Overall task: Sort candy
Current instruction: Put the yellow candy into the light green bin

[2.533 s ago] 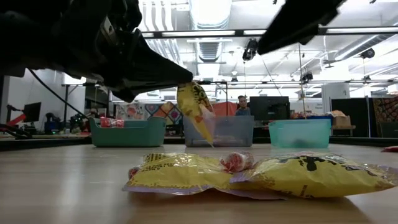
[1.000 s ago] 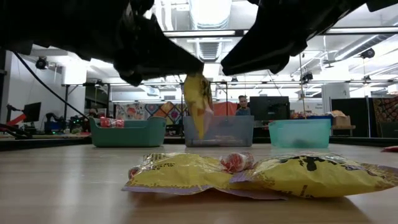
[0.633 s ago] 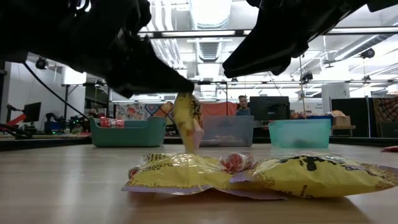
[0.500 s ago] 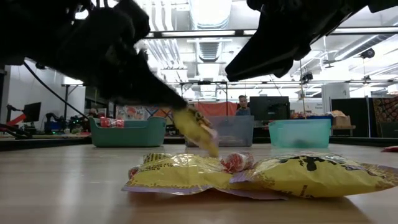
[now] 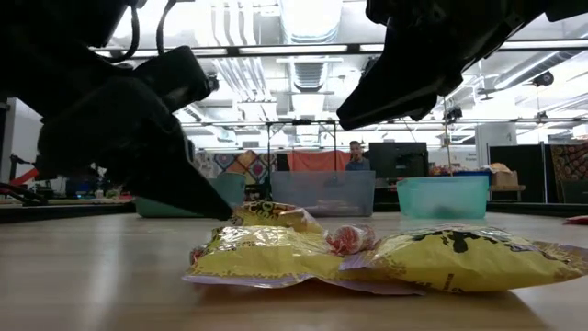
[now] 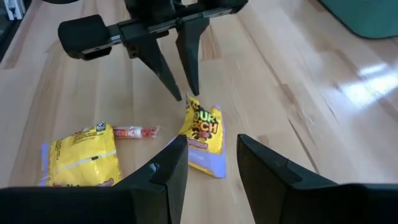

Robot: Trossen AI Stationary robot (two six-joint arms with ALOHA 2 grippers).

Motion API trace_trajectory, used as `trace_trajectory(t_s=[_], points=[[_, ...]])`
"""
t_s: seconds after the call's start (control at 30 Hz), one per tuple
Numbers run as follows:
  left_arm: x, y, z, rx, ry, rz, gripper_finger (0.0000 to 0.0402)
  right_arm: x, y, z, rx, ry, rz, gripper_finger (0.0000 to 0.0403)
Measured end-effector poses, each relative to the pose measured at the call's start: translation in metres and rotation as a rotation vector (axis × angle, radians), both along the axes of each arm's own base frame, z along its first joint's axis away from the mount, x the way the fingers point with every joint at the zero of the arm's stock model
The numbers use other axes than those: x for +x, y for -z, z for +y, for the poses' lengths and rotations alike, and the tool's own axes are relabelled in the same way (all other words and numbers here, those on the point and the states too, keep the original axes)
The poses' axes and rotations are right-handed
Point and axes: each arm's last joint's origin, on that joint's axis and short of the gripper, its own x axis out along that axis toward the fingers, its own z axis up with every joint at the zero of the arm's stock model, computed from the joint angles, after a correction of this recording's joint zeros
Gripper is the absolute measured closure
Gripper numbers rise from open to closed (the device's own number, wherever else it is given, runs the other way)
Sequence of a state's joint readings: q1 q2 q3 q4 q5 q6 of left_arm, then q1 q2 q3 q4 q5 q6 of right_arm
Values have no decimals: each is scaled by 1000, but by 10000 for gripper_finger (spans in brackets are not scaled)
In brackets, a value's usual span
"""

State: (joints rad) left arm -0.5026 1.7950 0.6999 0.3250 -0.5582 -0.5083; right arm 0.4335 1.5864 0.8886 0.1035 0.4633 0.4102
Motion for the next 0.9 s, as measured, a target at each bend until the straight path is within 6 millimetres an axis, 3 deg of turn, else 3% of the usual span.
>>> trace_trajectory(t_s=[0.23,0.4,0.53,0.9], points=[[1,-20,-1,7,55,-51,299,0,1,0,0,1,-1,273],[11,-30,0,70,70,-183,340,-1,2,-1,-7,6,1,273],[21,-15,8,97,44,-193,393,-1,3,-1,-7,6,1,273],[27,19,8,66,18,-176,401,-1,3,-1,-13,3,3,273]])
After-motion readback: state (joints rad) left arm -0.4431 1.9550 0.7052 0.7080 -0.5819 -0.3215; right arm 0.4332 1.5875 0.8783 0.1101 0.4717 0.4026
